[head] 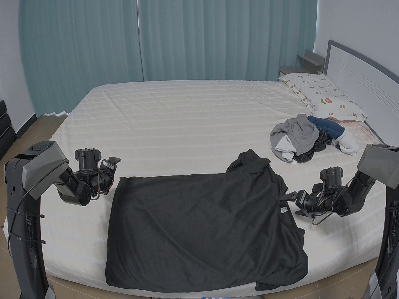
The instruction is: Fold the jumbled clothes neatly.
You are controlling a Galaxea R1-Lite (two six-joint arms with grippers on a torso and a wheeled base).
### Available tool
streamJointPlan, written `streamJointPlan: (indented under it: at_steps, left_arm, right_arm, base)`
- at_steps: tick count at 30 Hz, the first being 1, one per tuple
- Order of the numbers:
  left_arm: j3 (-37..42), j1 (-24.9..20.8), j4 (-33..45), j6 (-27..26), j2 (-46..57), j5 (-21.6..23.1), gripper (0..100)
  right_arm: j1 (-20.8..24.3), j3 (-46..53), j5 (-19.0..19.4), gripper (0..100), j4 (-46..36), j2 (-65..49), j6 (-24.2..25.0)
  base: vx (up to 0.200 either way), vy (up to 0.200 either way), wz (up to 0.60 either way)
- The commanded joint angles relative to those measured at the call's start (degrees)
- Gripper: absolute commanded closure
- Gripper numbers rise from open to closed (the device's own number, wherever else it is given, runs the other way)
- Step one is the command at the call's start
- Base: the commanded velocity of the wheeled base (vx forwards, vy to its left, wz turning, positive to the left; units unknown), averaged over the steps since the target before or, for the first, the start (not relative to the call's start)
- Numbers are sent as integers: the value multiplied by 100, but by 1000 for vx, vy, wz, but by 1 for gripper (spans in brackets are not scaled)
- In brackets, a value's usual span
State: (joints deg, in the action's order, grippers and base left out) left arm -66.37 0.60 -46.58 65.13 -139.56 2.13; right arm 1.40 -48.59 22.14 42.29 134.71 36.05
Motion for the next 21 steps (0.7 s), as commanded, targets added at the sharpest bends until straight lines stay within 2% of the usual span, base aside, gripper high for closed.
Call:
streamJointPlan:
  at_steps: [1, 8, 9, 13, 14, 17, 21]
  left_arm:
    - [1, 2, 0, -18, -1, -2, 0]
    - [-26, 2, 0, -27, -10, -2, 0]
    - [-26, 2, 9, -18, -10, -2, 0]
    - [-17, 2, 9, -18, -10, -2, 0]
    - [-17, 2, 9, -18, -10, -2, 0]
    - [-17, 2, 9, -18, -10, -2, 0]
    - [-17, 2, 9, -18, -10, -2, 0]
  right_arm:
    - [80, 289, 309, 0, 315, -58, 16]
    - [167, 315, 282, 0, 394, 21, -28]
    - [176, 315, 282, 100, 385, 21, -19]
    - [176, 359, 168, 100, 377, 21, -28]
    - [176, 421, 10, 100, 385, 21, -80]
    - [167, 473, -140, 100, 385, 12, -89]
    - [88, 605, -166, 100, 385, -32, -186]
  base:
    - [0, 0, 0]
    - [0, 0, 0]
    - [0, 0, 0]
    - [0, 0, 0]
    - [0, 0, 0]
    - [0, 0, 0]
    - [0, 0, 0]
